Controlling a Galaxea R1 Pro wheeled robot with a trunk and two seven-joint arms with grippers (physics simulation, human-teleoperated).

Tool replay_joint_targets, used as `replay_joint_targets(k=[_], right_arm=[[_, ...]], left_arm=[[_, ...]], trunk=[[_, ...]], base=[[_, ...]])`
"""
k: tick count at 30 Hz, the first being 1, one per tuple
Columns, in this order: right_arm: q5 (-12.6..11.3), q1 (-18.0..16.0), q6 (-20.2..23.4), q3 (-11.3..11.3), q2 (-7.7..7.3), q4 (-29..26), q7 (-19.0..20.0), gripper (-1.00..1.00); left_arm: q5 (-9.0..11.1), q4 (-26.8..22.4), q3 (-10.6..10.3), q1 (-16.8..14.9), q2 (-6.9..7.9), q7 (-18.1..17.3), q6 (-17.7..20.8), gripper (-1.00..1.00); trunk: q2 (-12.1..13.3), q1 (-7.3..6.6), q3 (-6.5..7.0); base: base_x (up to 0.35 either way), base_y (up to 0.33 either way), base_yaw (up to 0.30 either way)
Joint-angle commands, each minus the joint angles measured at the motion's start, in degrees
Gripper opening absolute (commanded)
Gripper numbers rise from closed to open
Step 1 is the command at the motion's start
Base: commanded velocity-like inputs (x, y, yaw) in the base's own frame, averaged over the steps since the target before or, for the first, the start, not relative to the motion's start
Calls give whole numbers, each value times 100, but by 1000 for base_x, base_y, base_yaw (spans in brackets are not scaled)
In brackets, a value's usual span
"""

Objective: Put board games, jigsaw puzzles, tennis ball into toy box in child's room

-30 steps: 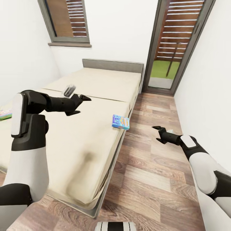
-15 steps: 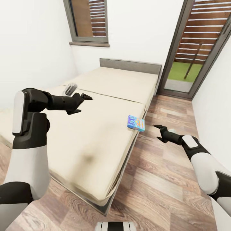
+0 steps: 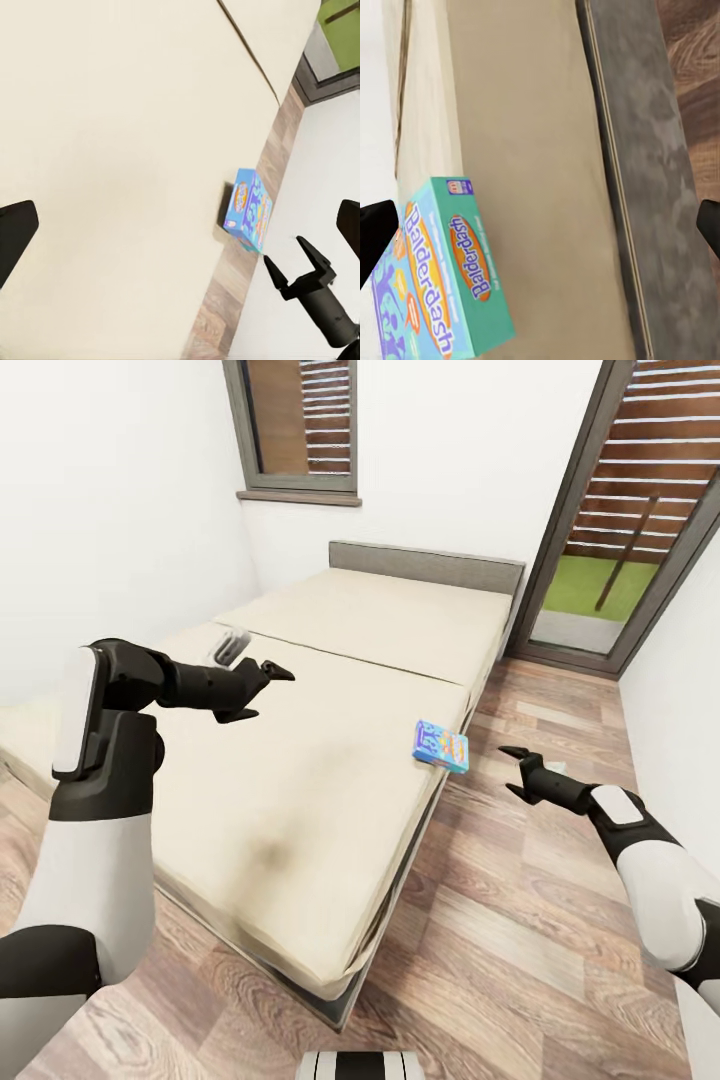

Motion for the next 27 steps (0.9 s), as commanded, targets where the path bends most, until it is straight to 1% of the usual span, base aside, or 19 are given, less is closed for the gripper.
replay_joint_targets(k=[1,4,6,7,10,12,14,17,20,21,25,27], right_arm=[[-24,-3,33,-42,-29,2,19,100],[-161,-1,33,-40,-93,2,28,100],[-224,2,33,-41,-121,3,31,100],[-264,5,34,-40,-151,5,33,100],[-299,8,34,-39,-190,4,37,100],[-317,12,34,-38,-215,5,72,100],[-324,25,34,-38,-234,6,130,100],[-328,47,35,-38,-249,6,209,100],[-332,83,35,-38,-264,10,314,100],[-330,98,35,-39,-272,40,347,100],[-333,112,35,-44,-286,305,375,100],[-334,103,30,-45,-306,582,355,100]], left_arm=[[43,8,-54,-10,3,65,35,100],[17,22,-208,-57,3,106,36,100],[-36,26,-330,-112,3,129,36,100],[-136,30,-452,-158,1,142,37,100],[-261,42,-582,-205,-2,149,35,100],[-322,83,-647,-227,-4,146,30,100],[-350,114,-669,-234,-5,139,13,100],[-372,142,-673,-237,-3,136,-32,100],[-392,168,-678,-229,6,144,-164,100],[-399,175,-684,-216,9,150,-252,100],[-416,271,-729,-214,1,154,-351,100],[-418,370,-916,-275,0,162,-370,100]], trunk=[[-2,-1,-5],[-2,-1,-5],[-2,-1,-5],[-2,-1,-5],[-2,-1,-5],[-2,-1,-5],[-2,-1,-5],[-2,-1,-5],[-2,-1,-5],[-2,-1,-5],[-2,-1,-5],[-2,-1,-5]], base=[[0,0,13],[0,0,9],[0,0,5],[0,0,3],[0,0,2],[0,0,1],[0,0,0],[0,0,0],[0,0,0],[0,0,0],[0,0,0],[0,0,0]])
